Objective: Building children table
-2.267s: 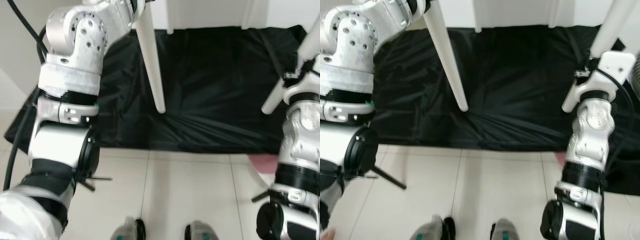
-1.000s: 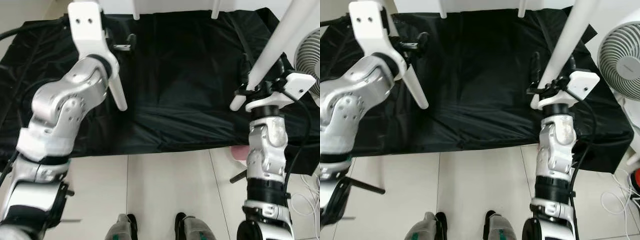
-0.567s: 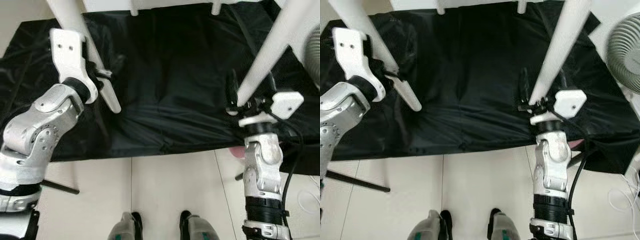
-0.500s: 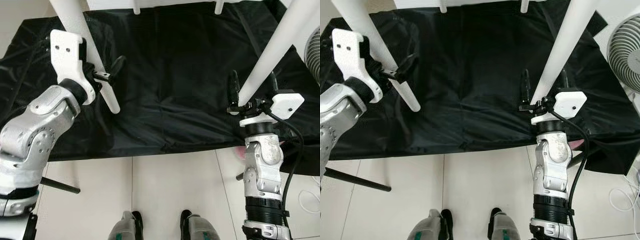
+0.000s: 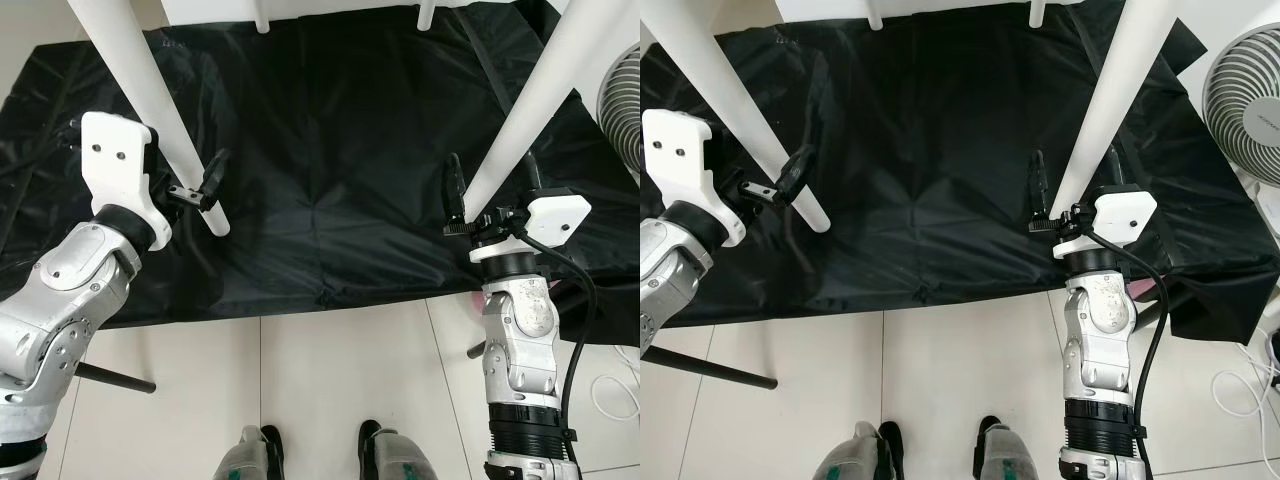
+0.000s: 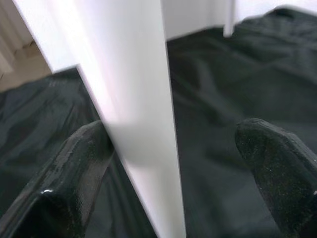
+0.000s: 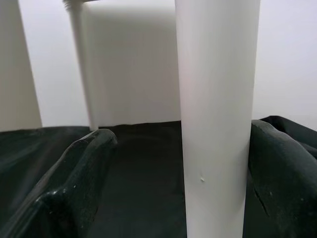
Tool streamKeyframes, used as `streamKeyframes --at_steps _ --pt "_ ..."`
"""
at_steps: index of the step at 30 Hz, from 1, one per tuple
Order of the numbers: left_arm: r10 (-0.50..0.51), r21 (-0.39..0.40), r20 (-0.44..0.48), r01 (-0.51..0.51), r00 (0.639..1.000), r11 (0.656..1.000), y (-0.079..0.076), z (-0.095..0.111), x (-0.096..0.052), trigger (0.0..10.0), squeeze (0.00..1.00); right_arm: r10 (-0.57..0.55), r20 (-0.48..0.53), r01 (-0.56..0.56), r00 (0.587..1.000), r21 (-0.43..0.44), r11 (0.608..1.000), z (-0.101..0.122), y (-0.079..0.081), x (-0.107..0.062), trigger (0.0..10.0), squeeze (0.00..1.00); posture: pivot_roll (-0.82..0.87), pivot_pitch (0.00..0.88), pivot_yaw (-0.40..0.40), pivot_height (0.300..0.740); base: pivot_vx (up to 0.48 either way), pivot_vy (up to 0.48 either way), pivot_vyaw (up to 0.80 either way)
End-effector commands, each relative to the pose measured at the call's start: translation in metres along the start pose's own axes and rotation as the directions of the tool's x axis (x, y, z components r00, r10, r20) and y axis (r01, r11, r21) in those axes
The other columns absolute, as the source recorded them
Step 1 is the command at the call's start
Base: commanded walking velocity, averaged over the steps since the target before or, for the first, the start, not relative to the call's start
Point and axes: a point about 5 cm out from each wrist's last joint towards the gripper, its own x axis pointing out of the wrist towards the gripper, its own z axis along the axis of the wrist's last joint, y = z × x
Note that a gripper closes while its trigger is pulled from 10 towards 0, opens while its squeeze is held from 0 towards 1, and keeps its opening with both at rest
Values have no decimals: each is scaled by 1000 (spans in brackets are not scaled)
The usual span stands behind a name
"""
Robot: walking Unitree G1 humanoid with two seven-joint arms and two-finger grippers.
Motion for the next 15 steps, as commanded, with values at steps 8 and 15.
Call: streamKeyframes --at_steps 8,15 --pt "60 66 -20 -59 998 996 12 -9 -32 10000 0 227 -77 -229 971 -14 973 -15 27 -15 10000 0 45 231 24 740 0 0 0" --pt "52 32 -27 -52 998 998 7 -21 -47 10000 0 245 -108 -249 964 -28 968 -22 26 -25 10000 0 44 223 17 740 0 0 0"
